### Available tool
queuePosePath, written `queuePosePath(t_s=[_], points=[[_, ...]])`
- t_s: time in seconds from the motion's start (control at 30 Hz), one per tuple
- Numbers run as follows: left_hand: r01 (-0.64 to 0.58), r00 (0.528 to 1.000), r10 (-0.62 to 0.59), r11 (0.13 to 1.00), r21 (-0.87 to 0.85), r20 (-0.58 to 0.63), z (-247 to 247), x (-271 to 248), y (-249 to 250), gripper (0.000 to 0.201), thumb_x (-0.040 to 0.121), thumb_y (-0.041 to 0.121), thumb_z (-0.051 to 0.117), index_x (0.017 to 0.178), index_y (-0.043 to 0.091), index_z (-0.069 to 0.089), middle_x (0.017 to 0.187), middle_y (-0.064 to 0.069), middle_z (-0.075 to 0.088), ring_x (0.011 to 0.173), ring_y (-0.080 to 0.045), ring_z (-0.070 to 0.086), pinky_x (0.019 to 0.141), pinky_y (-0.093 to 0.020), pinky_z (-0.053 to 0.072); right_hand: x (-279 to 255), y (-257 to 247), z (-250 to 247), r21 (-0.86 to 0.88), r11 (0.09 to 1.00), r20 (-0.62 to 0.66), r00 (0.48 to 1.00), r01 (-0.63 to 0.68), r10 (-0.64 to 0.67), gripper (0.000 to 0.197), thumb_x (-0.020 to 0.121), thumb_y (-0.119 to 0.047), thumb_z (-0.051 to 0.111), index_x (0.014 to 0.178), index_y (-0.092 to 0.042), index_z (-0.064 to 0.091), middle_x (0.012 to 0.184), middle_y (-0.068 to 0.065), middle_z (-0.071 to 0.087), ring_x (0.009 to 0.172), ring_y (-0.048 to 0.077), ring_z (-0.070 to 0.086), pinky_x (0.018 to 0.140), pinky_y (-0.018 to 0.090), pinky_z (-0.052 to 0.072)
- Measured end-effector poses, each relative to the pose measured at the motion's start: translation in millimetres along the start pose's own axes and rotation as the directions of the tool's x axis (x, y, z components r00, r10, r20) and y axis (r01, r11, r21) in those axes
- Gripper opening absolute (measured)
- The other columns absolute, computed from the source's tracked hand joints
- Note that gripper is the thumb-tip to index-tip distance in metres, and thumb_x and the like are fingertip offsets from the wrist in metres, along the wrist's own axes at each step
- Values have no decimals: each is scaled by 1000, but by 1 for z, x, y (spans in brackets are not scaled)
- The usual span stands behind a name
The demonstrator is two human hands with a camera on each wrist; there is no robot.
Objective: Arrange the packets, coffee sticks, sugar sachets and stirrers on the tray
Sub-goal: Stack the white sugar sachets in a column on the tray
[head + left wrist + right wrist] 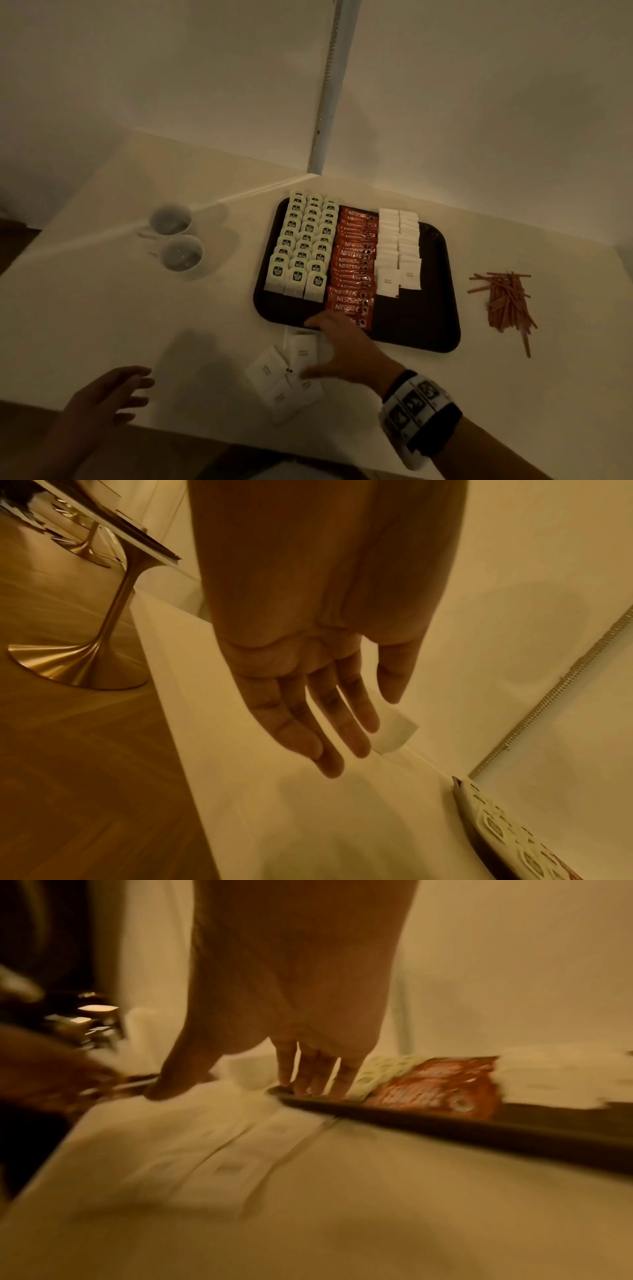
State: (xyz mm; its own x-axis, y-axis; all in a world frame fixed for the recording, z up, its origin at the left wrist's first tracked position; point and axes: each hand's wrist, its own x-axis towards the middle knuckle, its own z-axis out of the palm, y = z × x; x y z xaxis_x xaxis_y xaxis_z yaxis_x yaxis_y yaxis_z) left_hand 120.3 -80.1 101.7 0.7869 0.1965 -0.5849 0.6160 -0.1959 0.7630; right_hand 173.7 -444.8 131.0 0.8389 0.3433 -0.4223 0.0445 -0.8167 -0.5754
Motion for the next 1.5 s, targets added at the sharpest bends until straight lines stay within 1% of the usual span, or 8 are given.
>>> queuePosePath(t_s=[0.23, 0.43, 0.67, 0.87, 0.97, 1.1, 1.23, 1.5], points=[[10, 1000, -10, 1000, -28, -3, -14, -14, -26, 19, 97, 11, 48, 103, 12, 65, 100, -12, 70, 91, -36, 65, 79, -44, 49, 4, -1, 59, -331, 943, 41, 999, -19, 35, 121, 65, -64, 70, 150, -18, -3, 157, 2, 2, 144, 24, 4, 116, 38, 9], [0, 1000, 0, 999, -39, 18, -17, -20, -27, 18, 97, 11, 47, 100, 13, 65, 100, -11, 70, 90, -34, 65, 77, -41, 50, 1, -6, 61, -239, 968, -31, 997, -75, 69, 91, 71, -48, 74, 143, -20, 26, 150, 1, 17, 138, 23, 15, 114, 40, 24], [-26, 998, 27, 1000, -16, 56, -18, -25, -26, 19, 98, 13, 47, 100, 14, 66, 102, -12, 70, 90, -32, 66, 79, -42, 49, -3, -2, 52, -217, 970, 19, 993, -113, 120, 112, 66, -45, 79, 149, -30, 5, 152, -3, 15, 137, 22, 17, 109, 44, 33], [-186, 976, 165, 972, 145, 144, 12, -28, 10, 14, 95, 14, 53, 103, 16, 65, 101, -5, 68, 89, -25, 65, 79, -40, 50, 0, -1, 43, -322, 944, 90, 991, -66, 100, 107, 65, -37, 82, 148, -29, 16, 152, -5, 17, 136, 20, 28, 104, 39, 40], [-269, 948, 197, 915, 301, 251, 45, -18, 28, 20, 87, 25, 67, 105, 22, 61, 104, 1, 63, 88, -20, 63, 74, -30, 48, 1, 3, 44, -292, 952, 63, 991, -92, 116, 96, 70, -39, 78, 146, -29, 21, 153, -3, 20, 136, 21, 29, 105, 39, 39], [-323, 927, 155, 793, 517, 341, 106, -2, 41, 79, 63, 48, 83, 127, 21, 45, 118, 0, 50, 103, -16, 50, 84, -28, 44, 1, 5, 46, -231, 966, 23, 993, -112, 120, 80, 70, -42, 77, 137, -28, 36, 144, -1, 29, 131, 22, 30, 102, 37, 41], [-410, 909, 133, 464, 785, 396, 158, -4, 43, 120, 52, 71, 76, 142, 13, 21, 142, -8, 25, 129, -25, 28, 102, -40, 41, -1, 5, 50, -227, 965, -8, 991, -130, 132, 79, 70, -42, 77, 135, -19, 40, 138, 2, 30, 126, 21, 29, 105, 33, 37], [-517, 856, 173, 305, 800, 488, 187, 1, 43, 77, 70, 40, 80, 126, 10, 36, 134, -13, 31, 120, -26, 35, 95, -33, 43, -3, 8, 54, -69, 968, -31, 971, -241, 239, 74, 70, -34, 79, 132, -17, 41, 131, 4, 49, 117, 19, 48, 96, 27, 39]])
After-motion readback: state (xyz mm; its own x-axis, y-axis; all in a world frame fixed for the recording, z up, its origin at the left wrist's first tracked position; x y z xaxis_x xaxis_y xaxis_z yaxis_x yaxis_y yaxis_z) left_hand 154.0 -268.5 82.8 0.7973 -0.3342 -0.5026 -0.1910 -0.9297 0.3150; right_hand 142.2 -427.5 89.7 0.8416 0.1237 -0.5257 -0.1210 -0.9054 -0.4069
